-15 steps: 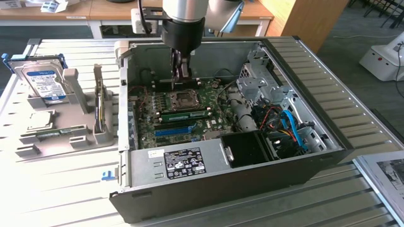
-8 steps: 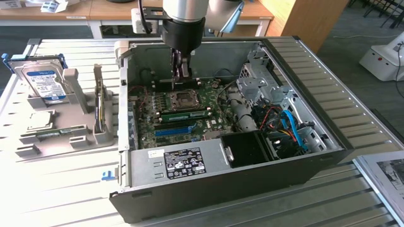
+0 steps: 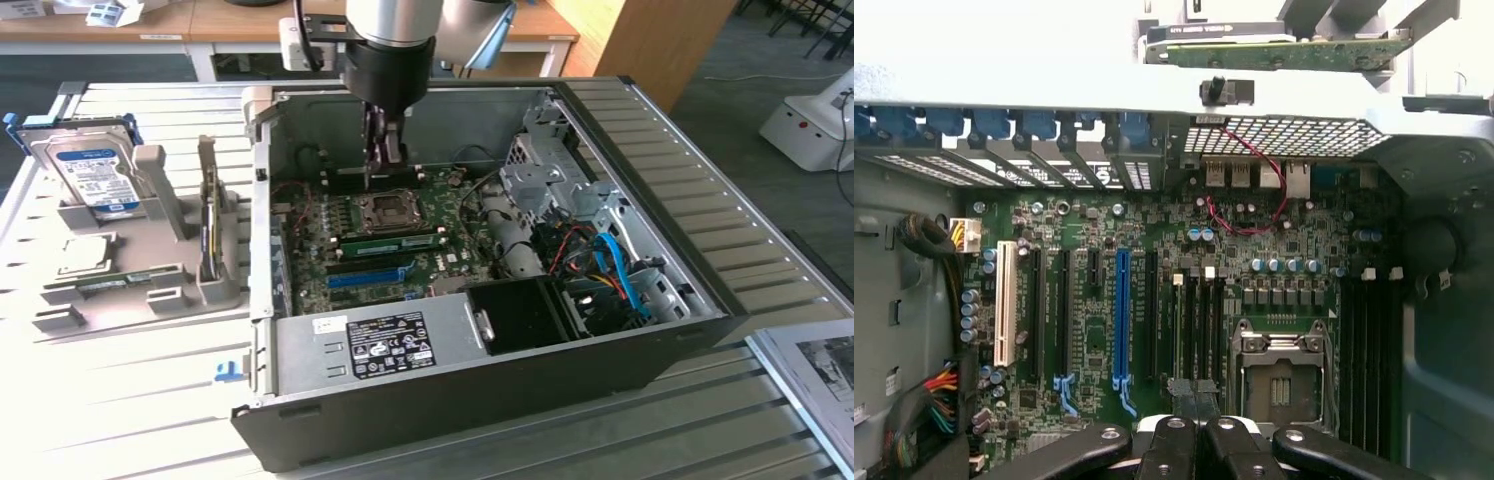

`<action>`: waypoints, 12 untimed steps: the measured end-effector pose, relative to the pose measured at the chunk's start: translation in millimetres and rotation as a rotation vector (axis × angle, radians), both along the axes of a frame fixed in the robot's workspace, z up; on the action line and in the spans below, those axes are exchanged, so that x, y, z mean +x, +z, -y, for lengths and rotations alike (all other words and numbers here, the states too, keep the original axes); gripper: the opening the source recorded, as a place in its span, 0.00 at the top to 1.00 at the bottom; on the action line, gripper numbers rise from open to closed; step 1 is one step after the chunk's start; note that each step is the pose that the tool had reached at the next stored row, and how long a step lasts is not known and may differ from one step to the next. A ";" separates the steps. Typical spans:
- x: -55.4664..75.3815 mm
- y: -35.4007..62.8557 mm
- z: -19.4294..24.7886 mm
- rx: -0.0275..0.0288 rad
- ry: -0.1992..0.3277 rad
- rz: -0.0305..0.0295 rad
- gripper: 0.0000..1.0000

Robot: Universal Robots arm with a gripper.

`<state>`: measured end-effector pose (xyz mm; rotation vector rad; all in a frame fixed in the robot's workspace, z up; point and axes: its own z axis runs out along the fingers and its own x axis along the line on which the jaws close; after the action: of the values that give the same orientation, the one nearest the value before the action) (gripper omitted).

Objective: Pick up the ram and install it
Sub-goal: 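Press down the ram until it locks into place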

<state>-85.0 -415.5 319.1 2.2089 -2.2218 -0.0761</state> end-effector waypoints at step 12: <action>20.6 0.0 0.0 0.0001 0.000 0.0001 0.90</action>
<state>-64.4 -415.5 319.1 2.2089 -2.2219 -0.0761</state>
